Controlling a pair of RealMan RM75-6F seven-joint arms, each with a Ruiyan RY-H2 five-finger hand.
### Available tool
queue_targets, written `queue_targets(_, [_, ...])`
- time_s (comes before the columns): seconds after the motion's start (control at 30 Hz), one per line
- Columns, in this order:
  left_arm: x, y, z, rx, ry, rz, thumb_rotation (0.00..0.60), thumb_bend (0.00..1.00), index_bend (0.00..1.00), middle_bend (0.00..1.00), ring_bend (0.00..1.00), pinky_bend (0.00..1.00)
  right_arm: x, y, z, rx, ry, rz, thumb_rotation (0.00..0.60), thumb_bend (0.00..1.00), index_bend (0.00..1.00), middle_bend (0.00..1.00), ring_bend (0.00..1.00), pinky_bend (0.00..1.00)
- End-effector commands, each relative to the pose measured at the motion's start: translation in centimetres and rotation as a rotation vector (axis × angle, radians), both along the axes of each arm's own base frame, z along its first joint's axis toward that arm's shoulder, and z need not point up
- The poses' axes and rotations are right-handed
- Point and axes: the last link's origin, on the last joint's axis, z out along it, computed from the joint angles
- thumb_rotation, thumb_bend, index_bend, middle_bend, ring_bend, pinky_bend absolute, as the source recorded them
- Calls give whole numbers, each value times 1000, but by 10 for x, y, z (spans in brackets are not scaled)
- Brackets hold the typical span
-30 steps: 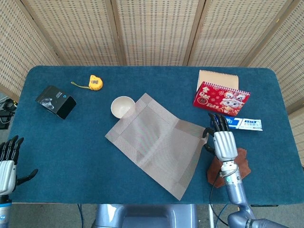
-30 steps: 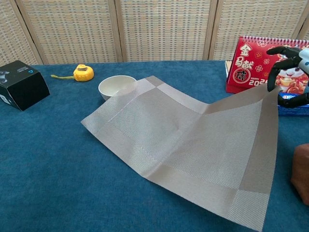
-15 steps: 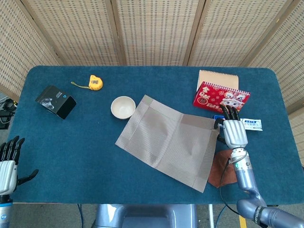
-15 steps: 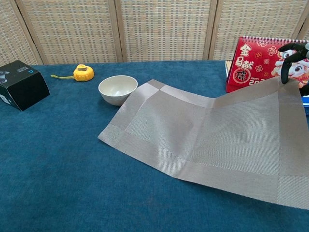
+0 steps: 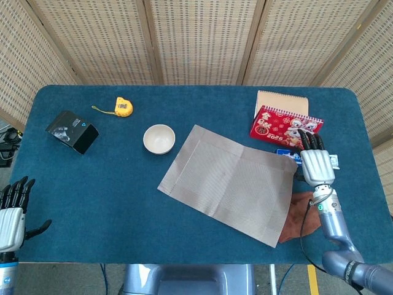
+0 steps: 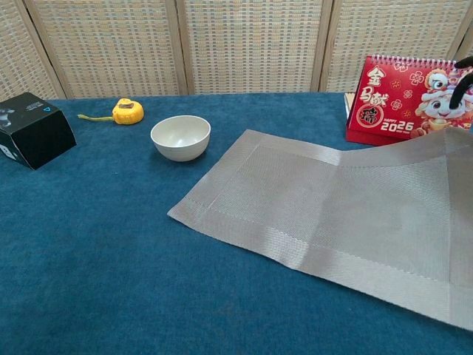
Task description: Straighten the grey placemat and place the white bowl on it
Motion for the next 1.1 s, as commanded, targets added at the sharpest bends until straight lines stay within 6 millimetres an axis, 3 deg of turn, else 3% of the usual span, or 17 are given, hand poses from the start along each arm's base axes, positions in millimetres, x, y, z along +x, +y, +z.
queue_targets(0.03, [0, 0, 0, 0, 2, 0, 600, 114, 40, 0, 0, 0, -6, 6, 10, -34, 1, -9, 600, 220, 113, 0, 0, 0])
queue_targets(0.17, [0, 0, 0, -1, 0, -3, 600, 114, 40, 0, 0, 0, -13, 19, 20, -72, -44, -20, 600, 200, 108, 0, 0, 0])
queue_targets(0.43, [6, 7, 1, -15, 2, -45, 600, 113, 37, 0, 0, 0, -42, 78, 37, -113, -165, -7, 600, 135, 107, 0, 0, 0])
queue_targets(0.53, [15, 16, 2, -25, 26, -82, 600, 112, 39, 0, 0, 0, -48, 97, 44, -152, -167, 23, 600, 129, 108, 0, 0, 0])
queue_targets(0.6, [30, 34, -1, -61, 53, -141, 600, 112, 41, 0, 0, 0, -51, 117, 47, -180, -184, 37, 600, 122, 108, 0, 0, 0])
queue_targets(0.87, [67, 74, -16, -161, 144, -242, 600, 111, 70, 0, 0, 0, -43, 126, 56, -189, -216, 60, 600, 105, 107, 0, 0, 0])
queue_targets(1.1, [110, 119, -63, -293, 224, -352, 600, 111, 78, 0, 0, 0, -39, 129, 66, -199, -266, 58, 600, 105, 107, 0, 0, 0])
